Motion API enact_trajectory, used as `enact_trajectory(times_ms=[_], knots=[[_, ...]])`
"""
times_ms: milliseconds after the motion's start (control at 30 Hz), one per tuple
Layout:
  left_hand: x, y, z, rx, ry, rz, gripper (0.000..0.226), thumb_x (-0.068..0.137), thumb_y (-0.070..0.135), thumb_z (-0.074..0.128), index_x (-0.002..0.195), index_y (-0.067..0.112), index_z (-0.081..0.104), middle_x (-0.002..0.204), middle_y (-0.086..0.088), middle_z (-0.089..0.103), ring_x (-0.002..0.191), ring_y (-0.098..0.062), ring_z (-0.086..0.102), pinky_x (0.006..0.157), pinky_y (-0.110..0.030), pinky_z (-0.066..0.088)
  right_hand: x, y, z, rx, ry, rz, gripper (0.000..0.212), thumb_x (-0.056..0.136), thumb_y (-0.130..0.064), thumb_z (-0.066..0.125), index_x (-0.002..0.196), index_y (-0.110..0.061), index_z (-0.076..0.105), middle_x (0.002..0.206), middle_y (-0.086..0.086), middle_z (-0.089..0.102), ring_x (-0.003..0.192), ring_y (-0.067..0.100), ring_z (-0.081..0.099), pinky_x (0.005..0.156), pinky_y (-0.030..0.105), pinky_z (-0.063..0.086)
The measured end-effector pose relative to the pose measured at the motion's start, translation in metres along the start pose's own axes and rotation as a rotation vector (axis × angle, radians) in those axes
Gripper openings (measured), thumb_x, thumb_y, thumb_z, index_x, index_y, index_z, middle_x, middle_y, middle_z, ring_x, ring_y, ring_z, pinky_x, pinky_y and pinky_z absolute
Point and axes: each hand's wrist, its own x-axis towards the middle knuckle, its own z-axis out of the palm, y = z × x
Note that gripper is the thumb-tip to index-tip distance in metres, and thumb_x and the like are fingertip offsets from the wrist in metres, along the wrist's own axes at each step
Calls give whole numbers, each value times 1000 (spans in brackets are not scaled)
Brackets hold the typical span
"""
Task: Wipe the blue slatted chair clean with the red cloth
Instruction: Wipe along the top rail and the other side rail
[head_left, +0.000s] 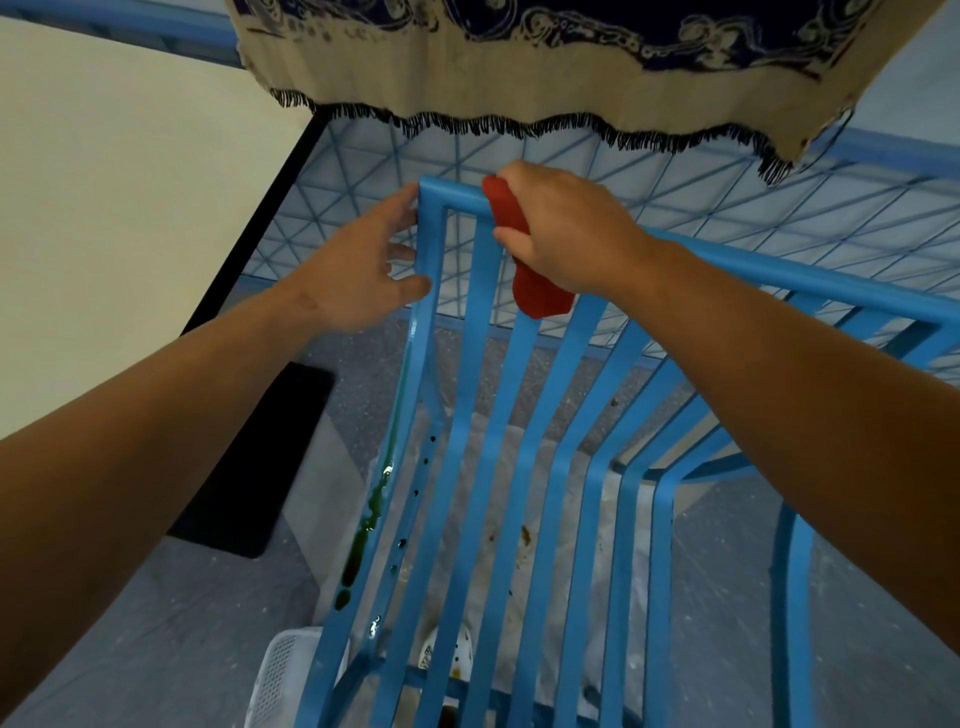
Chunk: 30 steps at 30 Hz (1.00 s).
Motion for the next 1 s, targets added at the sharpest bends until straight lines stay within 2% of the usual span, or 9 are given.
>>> enact_trajectory(times_ms=[67, 133, 233, 300, 400, 500, 700, 900, 1000], knots=[[-2, -1, 1, -9, 9, 0, 98, 92, 13, 72, 162, 33, 7, 163, 3, 32, 128, -13, 53, 104, -31, 46, -11, 11, -2, -6, 6, 21, 42, 99, -39, 62, 129, -12, 50, 119, 9, 61, 102, 29, 59, 77, 34, 37], [-4, -3, 1, 0, 27, 5, 95, 93, 13, 71, 162, 36, 10, 161, 4, 34, 125, -11, 53, 97, -23, 47, -25, 20, -5, 8, -6, 28, 51, 98, -39, 64, 139, -16, 45, 129, 7, 57, 112, 28, 55, 85, 37, 40], [-5, -3, 2, 5, 32, 10, 94, 93, 15, 71, 161, 40, 11, 159, 9, 37, 124, -8, 54, 93, -18, 46, -40, 30, -10, 22, -101, -13, 68, 95, -32, 70, 150, -20, 33, 143, 5, 47, 127, 26, 45, 96, 39, 39], [-5, -5, 2, -15, 29, 2, 94, 92, 15, 72, 161, 41, 11, 159, 9, 37, 125, -10, 54, 100, -25, 47, -38, 33, -14, 8, -126, -20, 64, 95, -29, 70, 148, -20, 34, 140, 6, 50, 121, 25, 48, 92, 38, 39], [-4, -6, 2, -43, 18, -19, 96, 92, 12, 71, 161, 38, 11, 160, 8, 36, 128, -11, 52, 102, -28, 46, -22, 31, -15, -36, -111, -17, 52, 98, -37, 65, 139, -15, 43, 121, 7, 58, 99, 26, 54, 80, 35, 38], [-3, -5, 1, -48, -8, -32, 99, 91, 10, 72, 161, 37, 9, 160, 8, 34, 130, -12, 51, 104, -32, 47, -6, 20, -11, -29, -105, 13, 45, 100, -45, 60, 127, -12, 47, 104, 4, 54, 86, 24, 50, 71, 35, 34], [0, -6, -4, -143, -54, -66, 102, 87, -2, 69, 161, 39, 12, 156, 14, 37, 132, -11, 52, 95, -36, 56, 37, -16, -6, 90, -141, 13, 44, 100, -49, 57, 124, -13, 48, 105, 3, 53, 91, 24, 52, 73, 34, 35], [-2, -9, -5, -213, -66, -29, 91, 86, -6, 66, 158, 36, 29, 154, 14, 44, 134, -6, 51, 105, -29, 50, 32, -11, -8, 184, -158, -1, 40, 101, -46, 56, 125, -15, 49, 103, 1, 56, 90, 22, 56, 69, 32, 37], [-4, -12, -3, -206, -55, -39, 87, 88, -5, 67, 157, 34, 30, 156, 12, 41, 130, -5, 53, 100, -20, 49, 13, 9, -16, 194, -160, 32, 36, 99, -41, 60, 125, -19, 51, 105, 0, 58, 89, 21, 57, 67, 31, 39]])
